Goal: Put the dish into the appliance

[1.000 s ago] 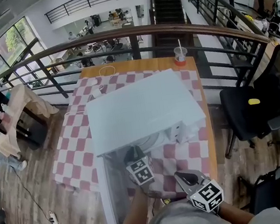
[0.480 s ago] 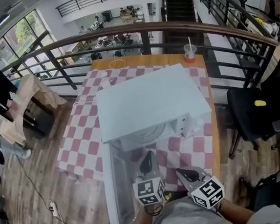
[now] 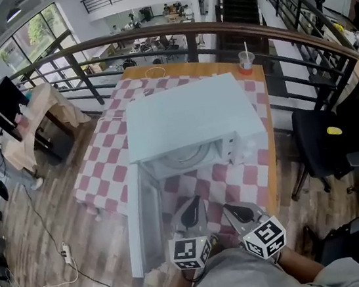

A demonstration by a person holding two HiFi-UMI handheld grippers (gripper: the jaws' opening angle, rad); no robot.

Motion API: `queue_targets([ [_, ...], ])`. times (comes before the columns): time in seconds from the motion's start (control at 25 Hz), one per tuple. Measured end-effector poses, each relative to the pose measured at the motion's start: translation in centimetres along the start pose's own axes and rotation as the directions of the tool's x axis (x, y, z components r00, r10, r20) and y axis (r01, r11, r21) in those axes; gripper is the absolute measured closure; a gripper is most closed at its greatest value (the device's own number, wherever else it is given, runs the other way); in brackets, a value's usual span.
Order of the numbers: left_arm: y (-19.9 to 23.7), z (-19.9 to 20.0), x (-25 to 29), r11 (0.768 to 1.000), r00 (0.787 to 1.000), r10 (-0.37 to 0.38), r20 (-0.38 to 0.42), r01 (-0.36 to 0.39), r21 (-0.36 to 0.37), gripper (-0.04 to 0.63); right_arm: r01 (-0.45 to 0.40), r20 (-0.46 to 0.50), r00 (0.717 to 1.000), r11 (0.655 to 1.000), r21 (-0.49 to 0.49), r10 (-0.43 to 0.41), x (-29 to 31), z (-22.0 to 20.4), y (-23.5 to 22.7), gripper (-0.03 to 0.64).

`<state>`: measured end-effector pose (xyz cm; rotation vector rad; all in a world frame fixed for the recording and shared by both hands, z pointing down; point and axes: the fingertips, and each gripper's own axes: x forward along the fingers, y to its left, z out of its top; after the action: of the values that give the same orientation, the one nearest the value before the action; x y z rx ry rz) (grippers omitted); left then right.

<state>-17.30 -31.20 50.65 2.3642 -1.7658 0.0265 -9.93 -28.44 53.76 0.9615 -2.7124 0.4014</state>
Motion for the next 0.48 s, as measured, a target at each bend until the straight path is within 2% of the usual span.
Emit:
queue_targets([
  [0.32,-5.6,-0.4,-5.1,0.999,0.999,0.036,0.025,-0.037,0.031,0.583,-0.001,-0.001,1.0,1.0,-0.008,0.001,-7.0,-2.1,1.2,0.617],
  [0.48,-8.5,-1.7,-8.4,0.998,0.998,0.054,0.033,-0.054,0.02,0.583,-0.018,-0.001,1.0,1.0,-0.026,0.018,-10.8,-3.8,2.6,0.617],
])
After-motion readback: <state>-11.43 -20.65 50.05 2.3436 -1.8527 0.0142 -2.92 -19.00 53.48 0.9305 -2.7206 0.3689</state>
